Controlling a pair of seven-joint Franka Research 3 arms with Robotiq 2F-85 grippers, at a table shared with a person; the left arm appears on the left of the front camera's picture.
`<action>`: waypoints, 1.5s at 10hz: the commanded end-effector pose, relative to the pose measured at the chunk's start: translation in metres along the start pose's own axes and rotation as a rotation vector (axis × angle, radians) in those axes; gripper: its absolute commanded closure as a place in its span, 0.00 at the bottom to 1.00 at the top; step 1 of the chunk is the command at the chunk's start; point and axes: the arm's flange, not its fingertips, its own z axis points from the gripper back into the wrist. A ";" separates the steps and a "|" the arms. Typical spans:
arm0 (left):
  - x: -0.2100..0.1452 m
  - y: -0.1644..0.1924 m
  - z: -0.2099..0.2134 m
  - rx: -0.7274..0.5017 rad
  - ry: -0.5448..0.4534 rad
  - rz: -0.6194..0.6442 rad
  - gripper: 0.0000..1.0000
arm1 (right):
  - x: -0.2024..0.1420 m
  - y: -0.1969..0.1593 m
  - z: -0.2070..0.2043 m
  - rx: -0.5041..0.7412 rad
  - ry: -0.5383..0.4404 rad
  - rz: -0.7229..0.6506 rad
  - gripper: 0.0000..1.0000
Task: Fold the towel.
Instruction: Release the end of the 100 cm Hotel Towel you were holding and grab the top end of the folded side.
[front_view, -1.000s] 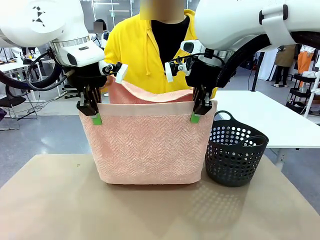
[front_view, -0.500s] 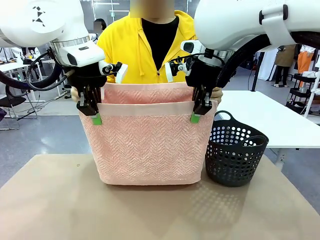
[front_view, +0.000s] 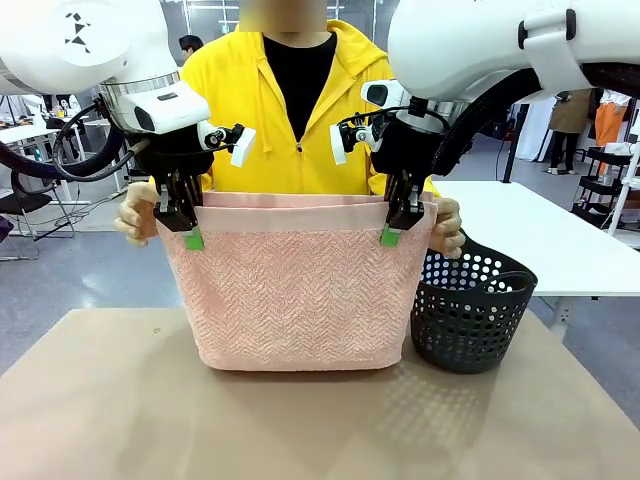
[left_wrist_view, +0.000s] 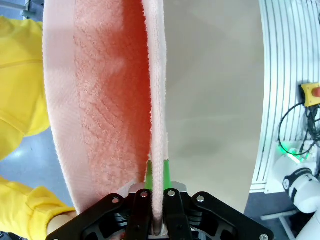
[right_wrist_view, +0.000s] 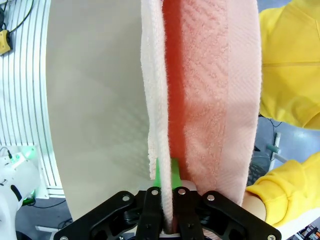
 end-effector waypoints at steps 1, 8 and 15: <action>-0.001 0.001 0.001 0.002 -0.001 -0.004 1.00 | -0.001 -0.001 0.001 -0.005 0.007 0.002 1.00; -0.001 0.001 0.001 0.002 -0.001 -0.004 1.00 | -0.001 -0.001 0.001 -0.005 0.007 0.002 1.00; 0.004 -0.007 0.019 0.041 0.009 0.003 0.35 | 0.001 0.005 0.010 -0.030 0.009 0.009 0.43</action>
